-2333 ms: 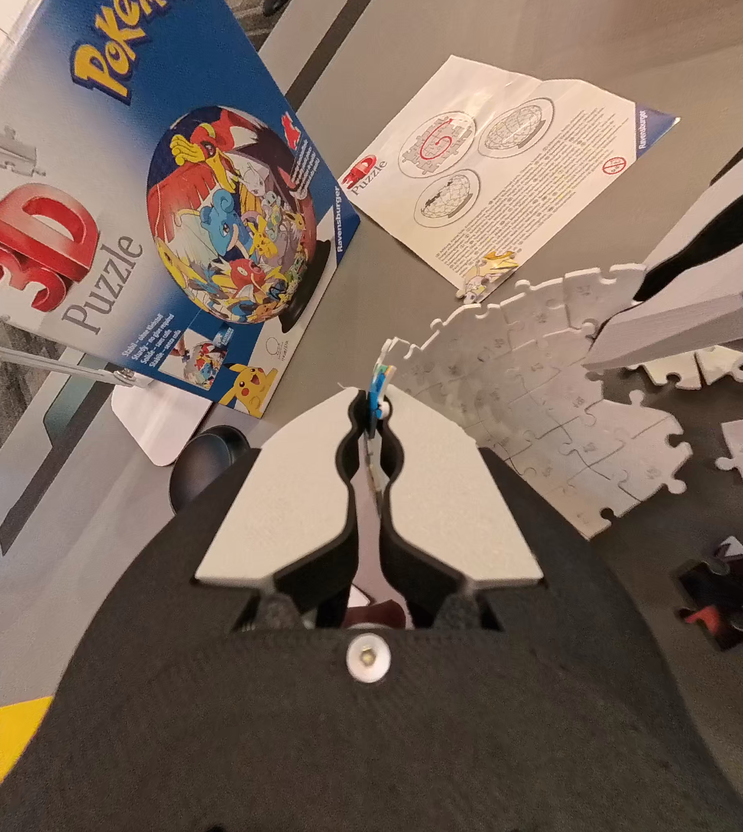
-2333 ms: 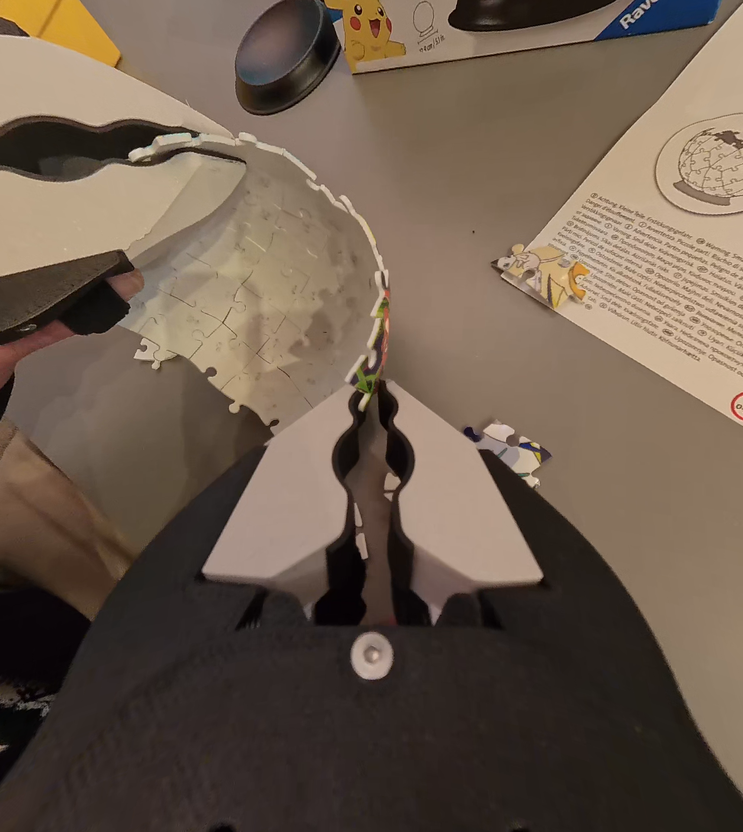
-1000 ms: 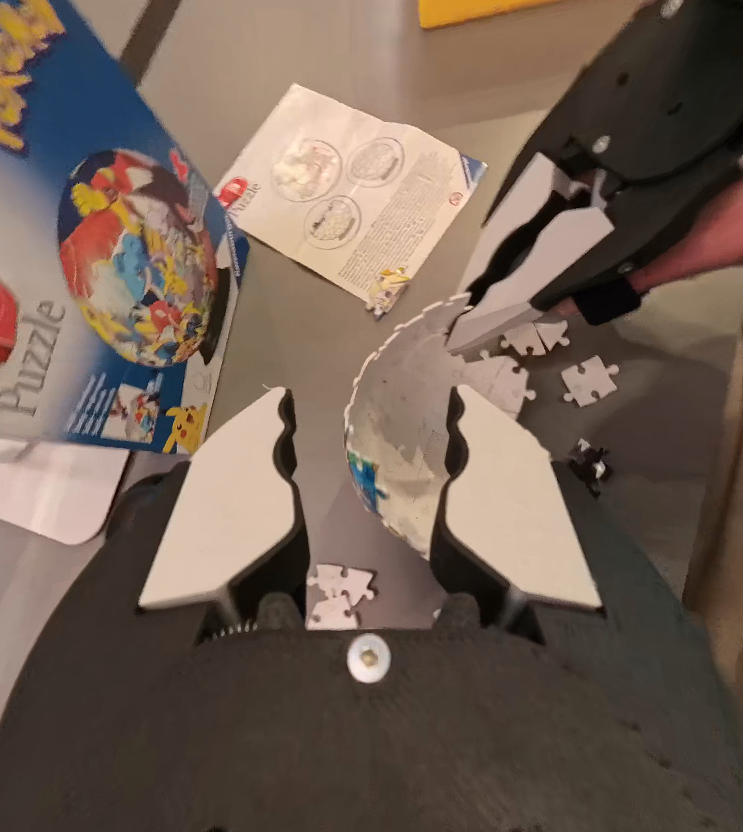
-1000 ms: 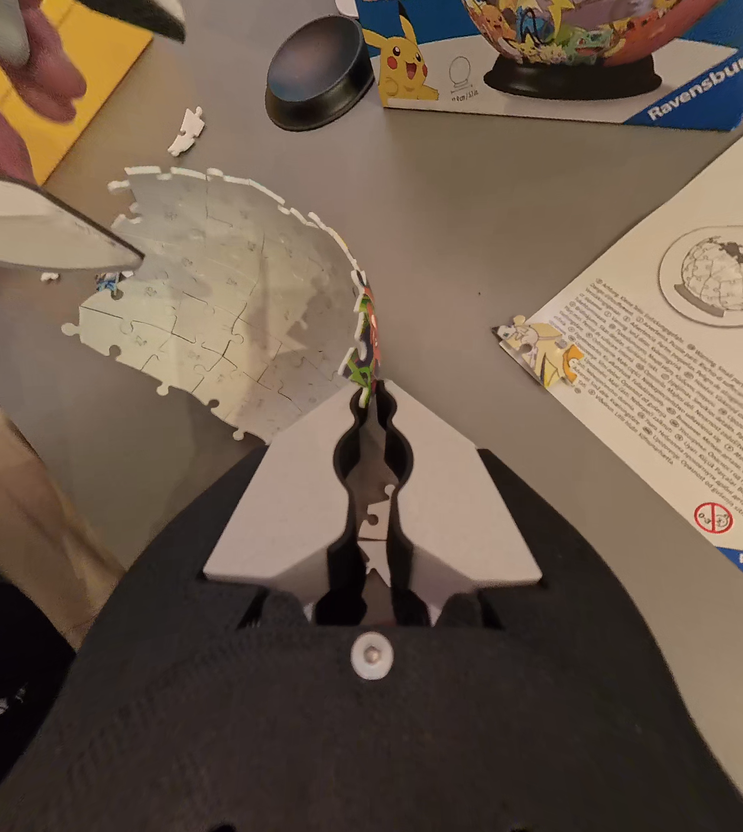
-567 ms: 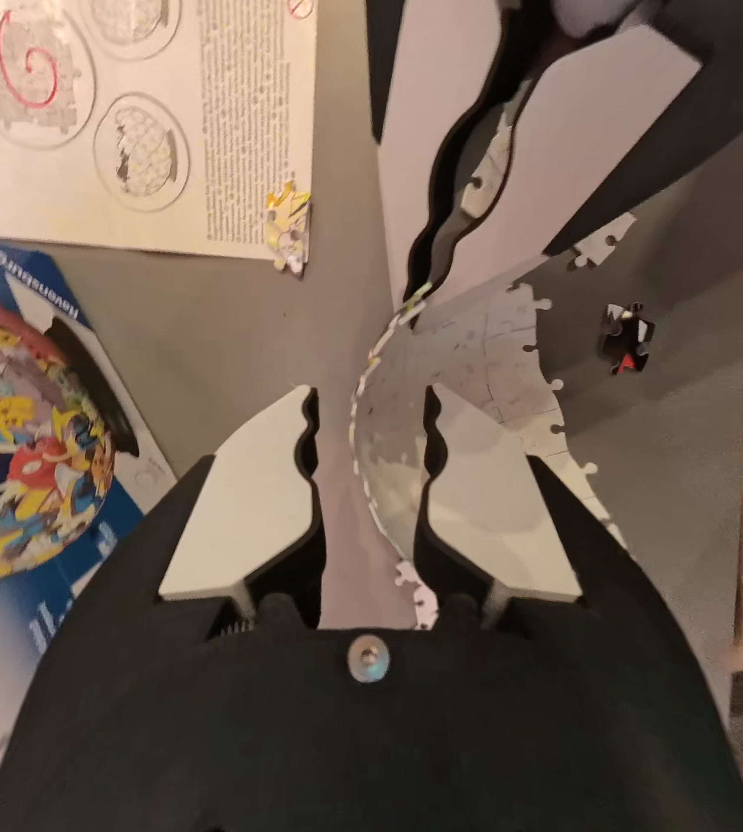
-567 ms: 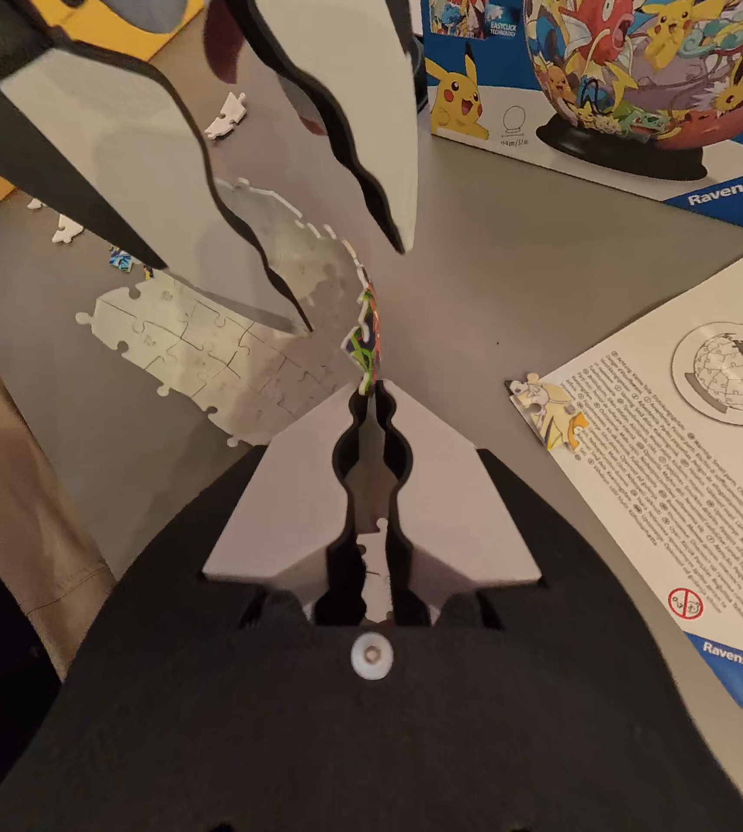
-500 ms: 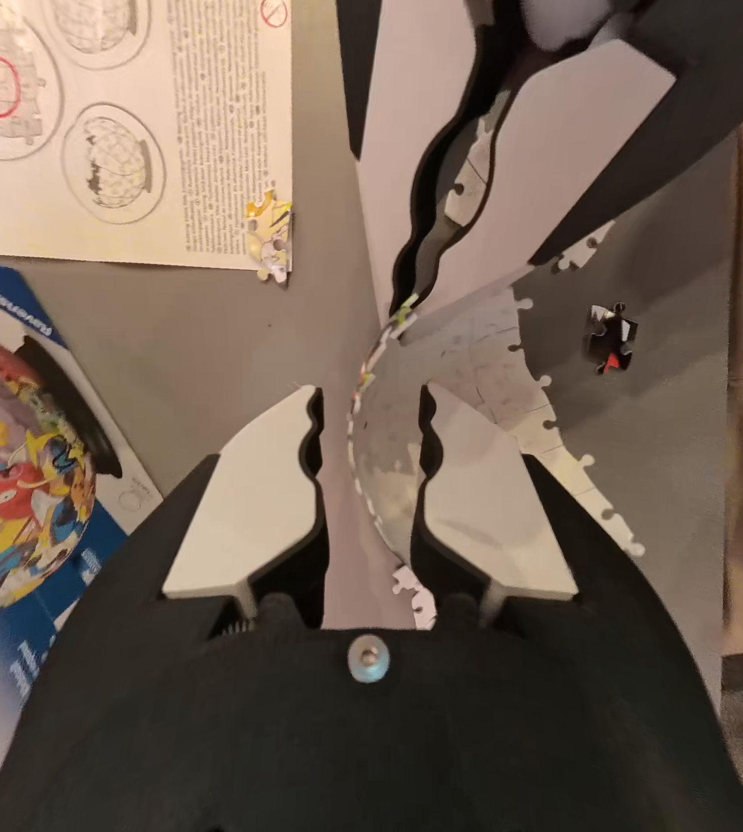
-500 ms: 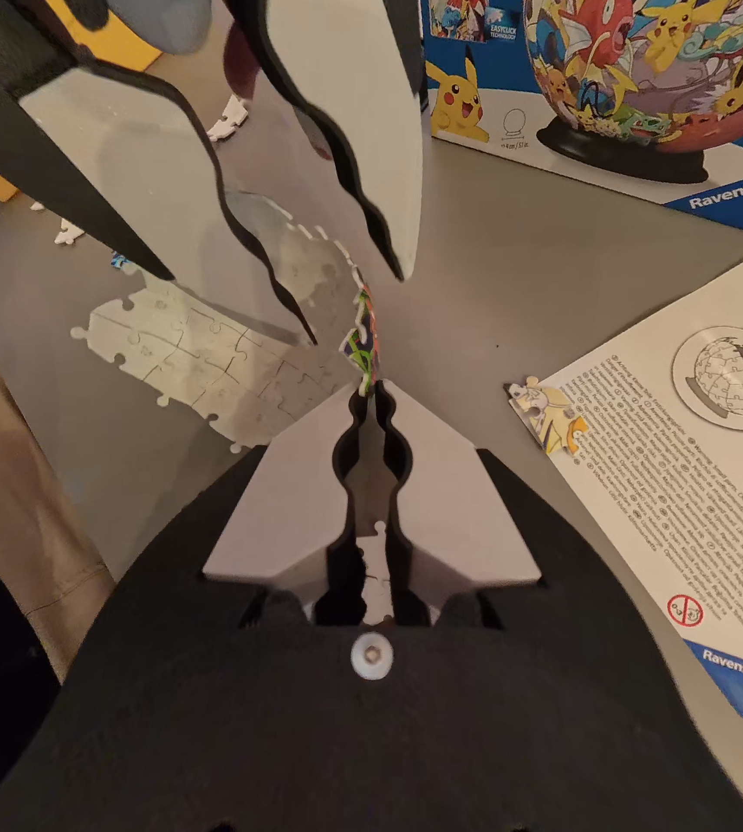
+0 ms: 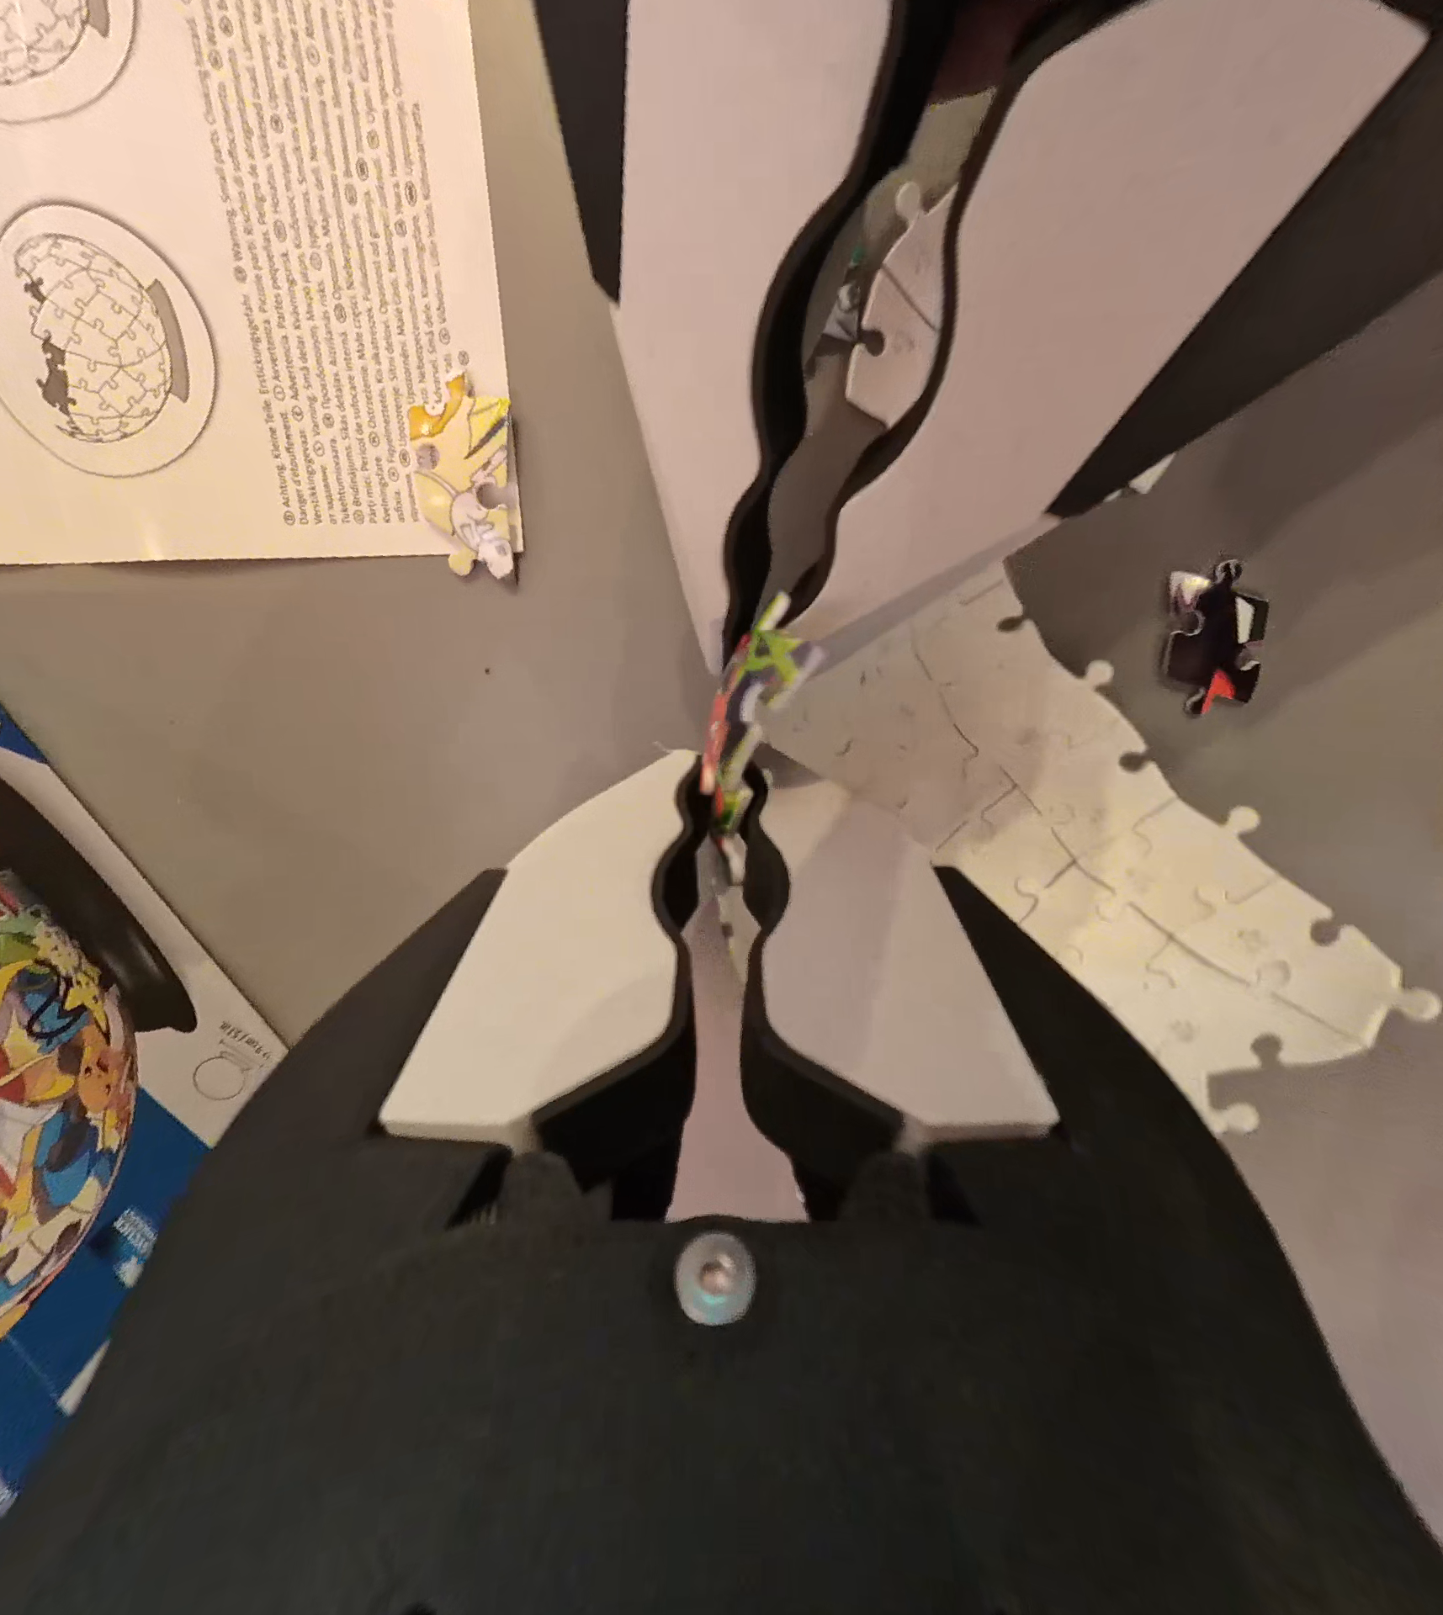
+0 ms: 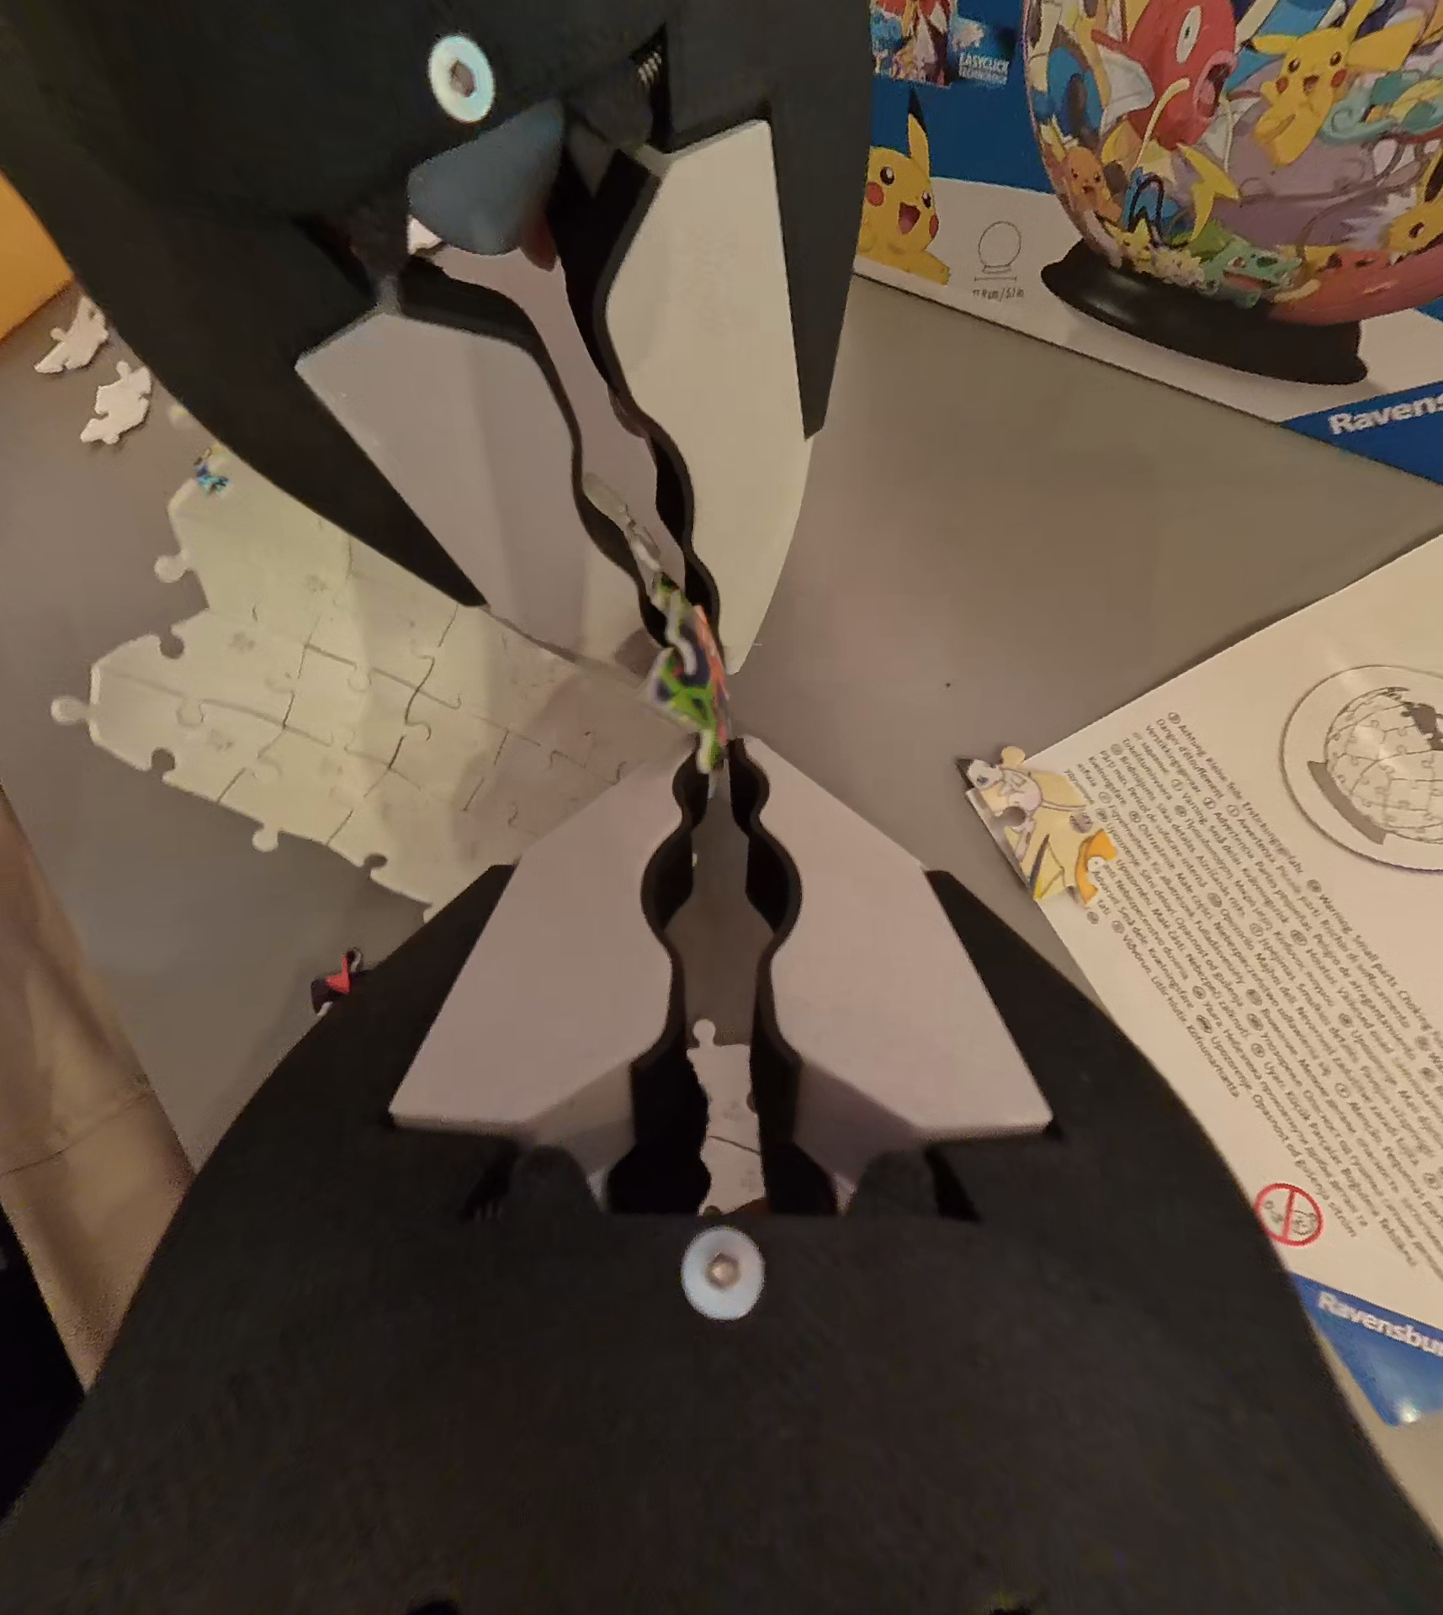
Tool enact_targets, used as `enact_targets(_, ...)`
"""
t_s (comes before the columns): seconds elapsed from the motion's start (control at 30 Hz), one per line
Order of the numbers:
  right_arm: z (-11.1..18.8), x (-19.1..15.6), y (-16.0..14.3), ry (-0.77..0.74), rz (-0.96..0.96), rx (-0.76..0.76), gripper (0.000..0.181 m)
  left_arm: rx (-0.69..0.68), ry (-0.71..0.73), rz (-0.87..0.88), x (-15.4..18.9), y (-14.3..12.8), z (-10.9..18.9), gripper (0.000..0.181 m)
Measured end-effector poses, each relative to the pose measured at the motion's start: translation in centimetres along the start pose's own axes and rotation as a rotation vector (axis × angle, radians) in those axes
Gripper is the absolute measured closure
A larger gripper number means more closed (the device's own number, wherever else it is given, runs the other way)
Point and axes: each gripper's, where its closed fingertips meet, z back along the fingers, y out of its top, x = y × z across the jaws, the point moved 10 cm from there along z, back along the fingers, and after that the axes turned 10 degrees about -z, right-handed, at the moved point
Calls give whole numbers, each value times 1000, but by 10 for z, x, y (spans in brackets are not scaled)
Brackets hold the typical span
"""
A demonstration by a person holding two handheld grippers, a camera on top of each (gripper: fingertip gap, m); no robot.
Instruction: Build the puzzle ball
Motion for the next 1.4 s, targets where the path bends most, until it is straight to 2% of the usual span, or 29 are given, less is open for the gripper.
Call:
enact_targets(0.17,0,-2,1,-7,56,-10,179,12,-25,5,0,-2,0,177)
enact_targets(0.53,-3,2,0,101,8,-8,181,47,-52,4,1,-3,-4,176)
enact_targets(0.9,-1,4,5,132,195,-47,180,101,-90,-17,-2,-7,-3,177)
enact_targets(1.17,1,-2,12,103,232,-21,171,122,-85,-21,-3,-9,-4,177)
enact_targets(1.27,-3,-2,9,62,267,-38,179,112,-87,-34,-2,-8,-4,178)
enact_targets(1.4,-2,-1,9,66,262,-34,180,114,-78,-32,-2,-8,-5,178)
